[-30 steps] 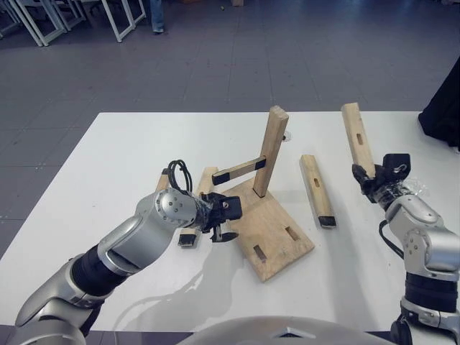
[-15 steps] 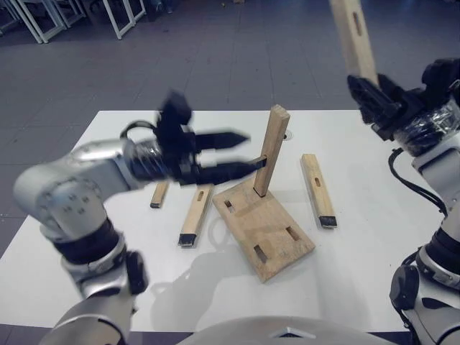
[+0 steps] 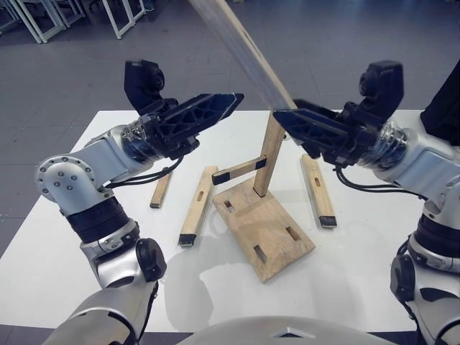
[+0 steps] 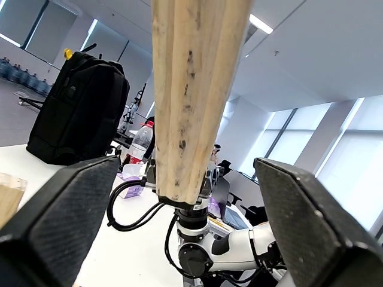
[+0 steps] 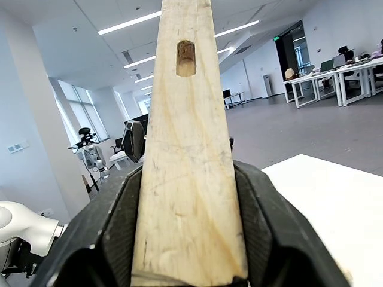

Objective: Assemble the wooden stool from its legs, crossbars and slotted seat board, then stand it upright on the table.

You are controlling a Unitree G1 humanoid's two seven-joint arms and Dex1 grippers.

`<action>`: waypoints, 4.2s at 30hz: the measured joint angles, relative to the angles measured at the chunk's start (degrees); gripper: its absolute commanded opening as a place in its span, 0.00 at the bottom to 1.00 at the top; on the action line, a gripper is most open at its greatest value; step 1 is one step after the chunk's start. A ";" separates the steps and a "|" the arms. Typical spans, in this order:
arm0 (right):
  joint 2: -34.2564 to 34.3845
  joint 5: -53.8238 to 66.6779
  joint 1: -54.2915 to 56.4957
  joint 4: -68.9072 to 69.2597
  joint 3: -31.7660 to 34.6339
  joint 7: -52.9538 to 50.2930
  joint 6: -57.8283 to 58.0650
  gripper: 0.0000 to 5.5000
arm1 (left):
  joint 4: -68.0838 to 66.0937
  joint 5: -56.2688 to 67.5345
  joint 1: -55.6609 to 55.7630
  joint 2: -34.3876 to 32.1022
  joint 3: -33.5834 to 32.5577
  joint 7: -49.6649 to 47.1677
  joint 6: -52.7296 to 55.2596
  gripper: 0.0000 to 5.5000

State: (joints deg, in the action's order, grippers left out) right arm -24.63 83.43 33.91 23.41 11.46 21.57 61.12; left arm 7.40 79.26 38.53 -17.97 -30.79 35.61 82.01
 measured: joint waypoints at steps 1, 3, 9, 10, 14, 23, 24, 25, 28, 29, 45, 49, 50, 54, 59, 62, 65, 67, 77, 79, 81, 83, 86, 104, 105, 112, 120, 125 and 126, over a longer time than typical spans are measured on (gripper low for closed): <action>0.54 0.00 -0.58 0.13 -1.22 -0.03 -0.27 0.37 | -0.07 1.62 0.06 0.02 0.98 -0.86 -1.22 0.75; 1.33 0.00 -1.50 0.33 -2.91 -0.04 -0.62 0.37 | -0.25 3.86 0.12 -0.02 2.14 -2.02 -2.34 0.75; 1.94 0.18 -2.47 1.68 -6.29 -0.20 -1.21 0.37 | -0.65 9.81 -0.12 -1.14 5.54 -4.97 -6.14 0.65; 1.94 0.19 -2.47 1.75 -6.73 -0.21 -1.25 0.37 | -0.60 11.33 -0.47 -1.74 5.97 -4.98 -6.38 0.63; 1.93 1.63 -2.43 1.69 -7.28 -0.10 -1.43 0.37 | -0.61 15.16 -2.41 -4.23 6.62 -5.01 -8.42 0.52; 1.00 2.36 -2.26 0.87 -7.53 0.49 -1.52 0.37 | 0.11 17.48 -4.24 -7.50 10.81 -5.50 -13.56 0.43; 0.99 2.35 -2.26 0.88 -7.55 0.49 -1.53 0.44 | 0.19 17.75 -4.35 -7.72 10.98 -5.54 -13.78 0.43; 0.99 2.90 -2.26 0.84 -7.58 0.46 -1.52 0.48 | 0.36 18.11 -4.63 -8.13 11.33 -5.55 -14.24 0.42; 0.74 5.26 -1.95 0.62 -6.85 0.07 -2.35 0.58 | 0.37 18.52 -5.68 -8.66 11.85 -5.54 -15.02 0.39; 0.17 5.75 -1.88 0.63 -6.79 -0.10 -2.36 0.62 | 0.38 18.61 -6.42 -9.27 11.96 -5.53 -15.18 0.38; -12.97 -17.98 -31.54 18.90 -9.83 -3.49 -8.40 0.79 | 12.46 -10.18 -35.52 -27.42 4.53 17.94 -31.50 0.37; -14.14 -31.69 -32.41 17.82 -17.95 -0.60 -11.90 0.79 | 5.25 -35.07 -35.19 -25.06 17.55 20.03 -51.51 0.37; -14.16 -33.96 -32.41 17.17 -19.63 0.12 -12.77 0.79 | 3.56 -38.34 -34.69 -23.02 19.66 20.33 -55.76 0.37; -14.32 -41.71 -32.68 15.06 -25.66 3.69 -14.95 0.79 | -0.79 -44.42 -33.67 -17.79 25.21 22.91 -64.83 0.37; -14.89 -47.30 -34.85 14.19 -27.39 6.67 -16.07 0.79 | -5.14 -48.17 -33.12 -16.22 27.34 25.26 -70.23 0.37; -14.76 -48.56 -35.03 14.03 -27.41 7.74 -16.56 0.79 | -8.16 -50.86 -31.61 -13.64 29.92 25.63 -74.98 0.37; -14.67 -49.84 -35.34 13.84 -27.39 8.76 -16.62 0.79 | -9.95 -51.98 -30.86 -12.30 31.11 25.93 -76.21 0.37; -14.67 -50.38 -34.48 12.74 -27.43 10.34 -16.68 0.79 | -9.42 -52.11 -32.22 -12.30 30.93 25.92 -76.73 0.37; -13.13 -53.16 -33.56 11.34 -27.74 12.07 -17.20 0.79 | -10.89 -50.96 -30.79 -15.57 31.58 28.55 -74.28 0.37; -12.75 -54.04 -33.58 11.31 -27.75 11.92 -17.20 0.79 | -11.46 -51.85 -29.06 -16.00 33.03 28.72 -73.92 0.37; -12.39 -54.26 -33.58 11.30 -27.75 11.96 -17.20 0.79 | -11.07 -52.64 -28.22 -16.55 34.02 28.82 -73.48 0.37; -12.19 -54.51 -33.57 11.30 -27.79 11.96 -17.20 0.79 | -10.39 -52.58 -27.59 -17.24 34.58 28.85 -71.75 0.37; -11.76 -54.77 -33.58 11.32 -27.82 11.95 -17.20 0.79 | -9.91 -51.44 -26.69 -17.78 34.71 28.88 -68.00 0.37; 16.19 -38.66 -19.21 14.32 -14.93 -11.59 -6.60 0.27 | -12.58 -54.18 -20.52 -20.04 40.67 28.07 -65.68 0.37; 19.57 -38.52 -16.91 13.74 -15.04 -14.28 -6.67 0.27 | -12.97 -54.18 -20.15 -20.03 40.94 28.06 -65.69 0.37; 20.87 -58.79 -6.25 3.06 -25.40 -24.53 -11.22 0.27 | -15.87 -54.18 -16.70 -19.59 42.94 28.08 -66.02 0.37; 12.24 -68.08 -11.34 4.22 -37.81 -22.36 -8.26 0.27 | -17.83 -54.43 -14.37 -19.63 44.97 27.94 -66.14 0.37; 14.63 -60.38 -14.77 7.79 -30.29 -17.25 -4.65 0.27 | -18.31 -54.43 -12.53 -19.84 46.92 28.16 -65.10 0.37; 13.78 -56.03 -16.57 10.18 -26.80 -14.29 -1.88 0.27 | -18.74 -54.43 -12.10 -19.84 47.23 28.47 -65.02 0.37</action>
State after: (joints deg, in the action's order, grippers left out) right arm -10.85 27.40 17.33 33.59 -15.34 7.28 59.24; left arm -11.34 24.83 26.43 -37.81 16.44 64.08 16.99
